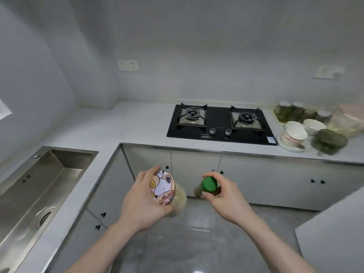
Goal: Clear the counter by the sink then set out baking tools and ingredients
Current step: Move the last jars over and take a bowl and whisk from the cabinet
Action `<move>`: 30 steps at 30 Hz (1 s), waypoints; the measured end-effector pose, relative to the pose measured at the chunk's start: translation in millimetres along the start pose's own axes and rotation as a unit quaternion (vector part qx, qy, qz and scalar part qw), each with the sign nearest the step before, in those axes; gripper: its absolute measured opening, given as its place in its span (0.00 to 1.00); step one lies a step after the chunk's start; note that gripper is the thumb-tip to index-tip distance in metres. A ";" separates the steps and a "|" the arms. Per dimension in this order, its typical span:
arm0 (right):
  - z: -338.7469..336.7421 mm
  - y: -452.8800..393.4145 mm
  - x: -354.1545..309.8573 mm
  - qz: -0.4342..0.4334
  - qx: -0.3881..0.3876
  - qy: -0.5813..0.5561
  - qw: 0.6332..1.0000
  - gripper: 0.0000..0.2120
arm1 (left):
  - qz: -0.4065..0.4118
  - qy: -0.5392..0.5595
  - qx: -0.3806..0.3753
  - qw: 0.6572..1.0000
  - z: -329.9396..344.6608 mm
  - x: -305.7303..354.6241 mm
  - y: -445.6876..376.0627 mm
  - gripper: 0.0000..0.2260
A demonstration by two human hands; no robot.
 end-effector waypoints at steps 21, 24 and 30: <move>-227.2 -75.0 275.1 0.242 0.185 -0.004 0.952 0.19 | 0.167 0.007 -0.218 0.962 312.0 183.0 -244.7 0.46; -251.2 -93.8 306.4 0.264 0.203 -0.001 0.943 0.20 | 0.177 0.013 -0.241 0.954 346.7 207.7 -278.0 0.45; -284.5 -109.1 354.9 0.308 0.241 -0.019 0.920 0.19 | 0.220 0.027 -0.270 0.937 399.0 258.2 -334.2 0.44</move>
Point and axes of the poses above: each hand's wrist, its own y-axis away from the middle knuckle, its own z-axis out of the palm, x = y × z, the point moved 4 cm from there along -y, towards the middle knuckle, and after that the axes turned 14 degrees about y, right-handed, at the moved point
